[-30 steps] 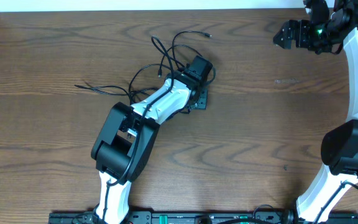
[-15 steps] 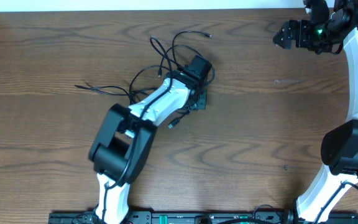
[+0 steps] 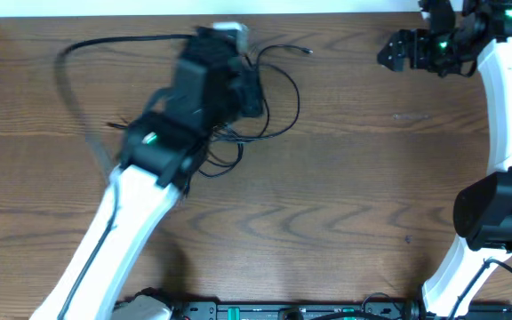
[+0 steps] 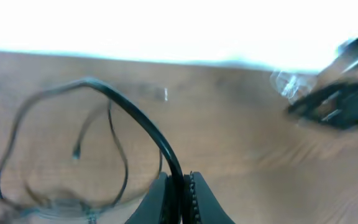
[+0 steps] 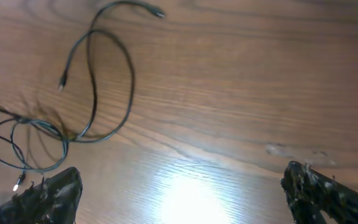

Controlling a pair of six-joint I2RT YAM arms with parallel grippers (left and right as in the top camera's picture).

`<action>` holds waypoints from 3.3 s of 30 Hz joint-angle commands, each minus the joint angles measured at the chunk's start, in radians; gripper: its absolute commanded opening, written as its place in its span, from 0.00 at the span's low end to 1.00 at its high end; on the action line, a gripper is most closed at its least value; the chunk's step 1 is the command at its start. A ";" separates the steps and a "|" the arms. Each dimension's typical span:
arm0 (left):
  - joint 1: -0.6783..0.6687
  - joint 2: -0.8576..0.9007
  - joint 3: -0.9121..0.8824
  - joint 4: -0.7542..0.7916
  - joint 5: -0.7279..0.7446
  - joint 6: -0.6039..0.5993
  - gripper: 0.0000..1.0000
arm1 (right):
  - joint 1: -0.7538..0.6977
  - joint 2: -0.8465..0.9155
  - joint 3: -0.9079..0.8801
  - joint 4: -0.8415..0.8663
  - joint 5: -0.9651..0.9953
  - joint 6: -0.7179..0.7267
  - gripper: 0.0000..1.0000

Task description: Untangle cables

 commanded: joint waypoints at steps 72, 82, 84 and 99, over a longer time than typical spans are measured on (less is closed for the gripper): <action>0.256 -0.307 0.011 0.577 -0.422 0.204 0.07 | 0.857 0.435 -0.010 0.321 0.218 0.508 0.12; 0.263 -0.301 0.011 0.565 -0.617 0.428 0.07 | 0.656 0.217 -0.010 0.225 0.218 0.391 0.01; 0.280 -0.291 0.011 0.564 -0.651 0.472 0.07 | 0.603 0.162 -0.010 0.203 0.218 0.351 0.01; 0.486 -0.289 0.011 0.600 -0.650 0.629 0.07 | 0.177 0.121 -0.012 0.089 0.217 0.171 0.01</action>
